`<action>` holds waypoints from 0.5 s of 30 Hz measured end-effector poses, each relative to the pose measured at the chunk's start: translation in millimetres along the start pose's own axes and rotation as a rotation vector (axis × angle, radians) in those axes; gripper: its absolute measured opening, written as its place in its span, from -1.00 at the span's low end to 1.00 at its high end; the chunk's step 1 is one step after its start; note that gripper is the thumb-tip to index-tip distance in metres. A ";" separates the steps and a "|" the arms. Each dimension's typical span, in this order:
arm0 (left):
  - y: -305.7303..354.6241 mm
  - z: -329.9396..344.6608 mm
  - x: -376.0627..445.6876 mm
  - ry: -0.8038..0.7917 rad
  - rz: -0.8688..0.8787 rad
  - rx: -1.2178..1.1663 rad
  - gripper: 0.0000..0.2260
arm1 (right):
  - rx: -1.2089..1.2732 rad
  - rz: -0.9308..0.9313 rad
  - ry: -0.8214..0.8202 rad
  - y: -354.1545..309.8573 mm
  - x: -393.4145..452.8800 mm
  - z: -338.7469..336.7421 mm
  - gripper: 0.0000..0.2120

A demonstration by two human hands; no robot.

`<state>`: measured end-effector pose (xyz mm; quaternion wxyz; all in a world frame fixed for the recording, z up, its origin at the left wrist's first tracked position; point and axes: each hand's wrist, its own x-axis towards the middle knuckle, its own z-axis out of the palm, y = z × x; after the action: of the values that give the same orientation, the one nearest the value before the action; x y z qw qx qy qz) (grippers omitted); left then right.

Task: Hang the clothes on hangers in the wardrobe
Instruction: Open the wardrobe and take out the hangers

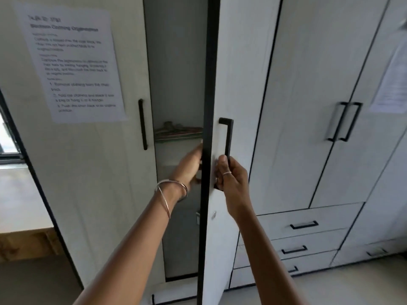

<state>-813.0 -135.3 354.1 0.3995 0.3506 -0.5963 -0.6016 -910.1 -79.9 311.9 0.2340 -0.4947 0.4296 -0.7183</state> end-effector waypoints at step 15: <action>-45.9 211.9 -47.9 -0.192 0.267 0.258 -0.54 | -0.057 0.064 0.313 -34.7 -32.4 -223.4 -0.69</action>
<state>-985.3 -1.0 314.8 0.3689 0.2577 -0.7450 -0.4924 -1097.7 49.1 293.3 0.1731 -0.3693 0.4967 -0.7662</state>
